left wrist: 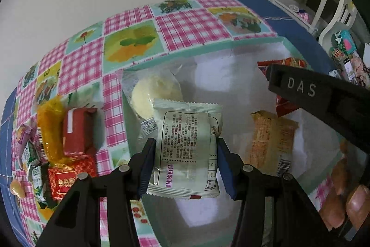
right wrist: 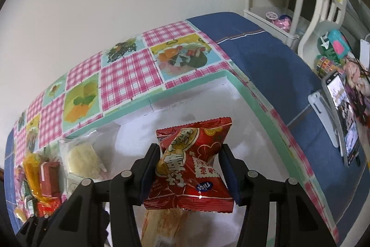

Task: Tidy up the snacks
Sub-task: 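Carry both packs into the white tray and open both tools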

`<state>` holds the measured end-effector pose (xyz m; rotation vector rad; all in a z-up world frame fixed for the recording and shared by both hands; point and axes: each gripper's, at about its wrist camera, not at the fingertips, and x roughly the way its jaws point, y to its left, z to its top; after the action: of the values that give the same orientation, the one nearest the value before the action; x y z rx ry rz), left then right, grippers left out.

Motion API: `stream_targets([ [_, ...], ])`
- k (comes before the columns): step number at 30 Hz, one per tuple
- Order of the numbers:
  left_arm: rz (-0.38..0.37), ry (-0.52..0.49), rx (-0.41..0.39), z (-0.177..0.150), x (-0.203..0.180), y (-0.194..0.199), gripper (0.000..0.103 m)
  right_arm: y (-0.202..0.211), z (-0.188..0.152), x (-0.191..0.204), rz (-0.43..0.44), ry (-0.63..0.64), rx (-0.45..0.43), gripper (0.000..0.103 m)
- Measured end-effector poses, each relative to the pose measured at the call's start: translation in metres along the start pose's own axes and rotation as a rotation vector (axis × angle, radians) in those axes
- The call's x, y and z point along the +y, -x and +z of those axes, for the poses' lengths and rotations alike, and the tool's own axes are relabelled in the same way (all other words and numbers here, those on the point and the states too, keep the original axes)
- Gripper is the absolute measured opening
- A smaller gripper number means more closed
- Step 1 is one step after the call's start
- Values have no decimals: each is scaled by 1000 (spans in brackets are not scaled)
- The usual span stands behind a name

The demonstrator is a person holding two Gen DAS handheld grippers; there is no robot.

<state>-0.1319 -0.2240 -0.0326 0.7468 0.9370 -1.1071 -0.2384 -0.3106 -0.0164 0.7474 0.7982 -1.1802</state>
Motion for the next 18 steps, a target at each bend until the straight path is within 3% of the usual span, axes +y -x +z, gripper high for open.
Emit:
stream_targets([
  [9,-12,3,29,-1,0,-10,54,-19,-2,8,1,28,34,57],
  [11,-22,12,33,0,1,-7,55,-16,-1,9,1,32,30,63],
  [13,-42,25,39,1,2,-3,58,-12,-1,9,6,27,29,76],
  [18,-68,75,41,3,12,14,60,5,0,11,-5,32,23,76],
])
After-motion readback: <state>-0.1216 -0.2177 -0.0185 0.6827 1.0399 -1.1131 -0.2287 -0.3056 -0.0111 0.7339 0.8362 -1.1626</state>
